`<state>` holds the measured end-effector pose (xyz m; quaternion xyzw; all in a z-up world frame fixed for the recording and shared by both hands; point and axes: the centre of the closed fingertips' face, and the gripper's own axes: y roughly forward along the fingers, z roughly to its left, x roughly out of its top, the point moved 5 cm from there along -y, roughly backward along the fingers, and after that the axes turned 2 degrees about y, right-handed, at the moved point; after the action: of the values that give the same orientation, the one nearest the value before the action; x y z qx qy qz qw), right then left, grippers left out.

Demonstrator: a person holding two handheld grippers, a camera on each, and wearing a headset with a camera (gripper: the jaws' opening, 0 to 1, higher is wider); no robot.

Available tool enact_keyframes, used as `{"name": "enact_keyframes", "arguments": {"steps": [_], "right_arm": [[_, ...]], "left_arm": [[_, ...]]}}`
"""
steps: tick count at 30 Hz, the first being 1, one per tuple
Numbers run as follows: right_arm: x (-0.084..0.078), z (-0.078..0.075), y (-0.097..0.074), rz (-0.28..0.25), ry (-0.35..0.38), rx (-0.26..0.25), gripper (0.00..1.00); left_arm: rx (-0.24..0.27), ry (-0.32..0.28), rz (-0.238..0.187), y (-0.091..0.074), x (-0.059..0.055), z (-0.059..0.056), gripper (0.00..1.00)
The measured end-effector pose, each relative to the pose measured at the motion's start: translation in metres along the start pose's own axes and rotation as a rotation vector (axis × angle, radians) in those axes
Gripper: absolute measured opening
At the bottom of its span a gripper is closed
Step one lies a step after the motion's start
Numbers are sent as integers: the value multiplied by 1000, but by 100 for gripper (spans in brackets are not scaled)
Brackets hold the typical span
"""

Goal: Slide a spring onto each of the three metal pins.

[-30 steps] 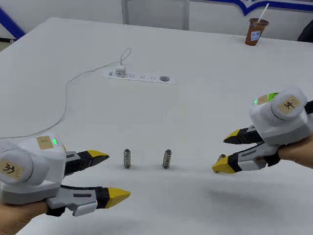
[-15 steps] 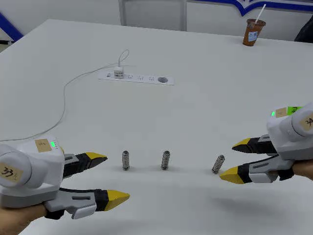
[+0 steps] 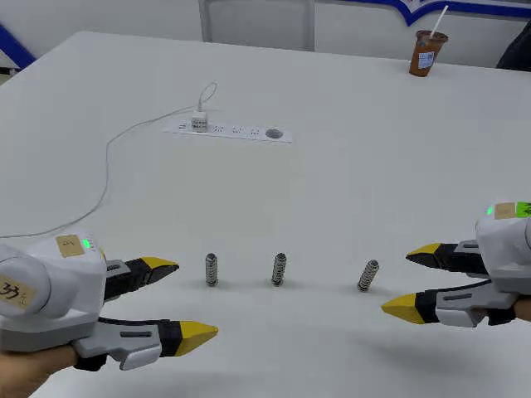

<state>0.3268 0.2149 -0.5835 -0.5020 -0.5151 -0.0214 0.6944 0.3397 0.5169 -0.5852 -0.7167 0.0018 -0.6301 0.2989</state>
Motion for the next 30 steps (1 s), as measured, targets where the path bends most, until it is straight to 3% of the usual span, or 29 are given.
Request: {"name": "enact_keyframes", "arguments": {"steps": [15, 30], "right_arm": [[-12, 2, -9, -46, 26, -34, 57], [-11, 2, -13, -79, 49, -50, 58]], "left_arm": [[15, -13, -4, -3, -4, 1, 63], [22, -24, -5, -4, -8, 0, 63]]}}
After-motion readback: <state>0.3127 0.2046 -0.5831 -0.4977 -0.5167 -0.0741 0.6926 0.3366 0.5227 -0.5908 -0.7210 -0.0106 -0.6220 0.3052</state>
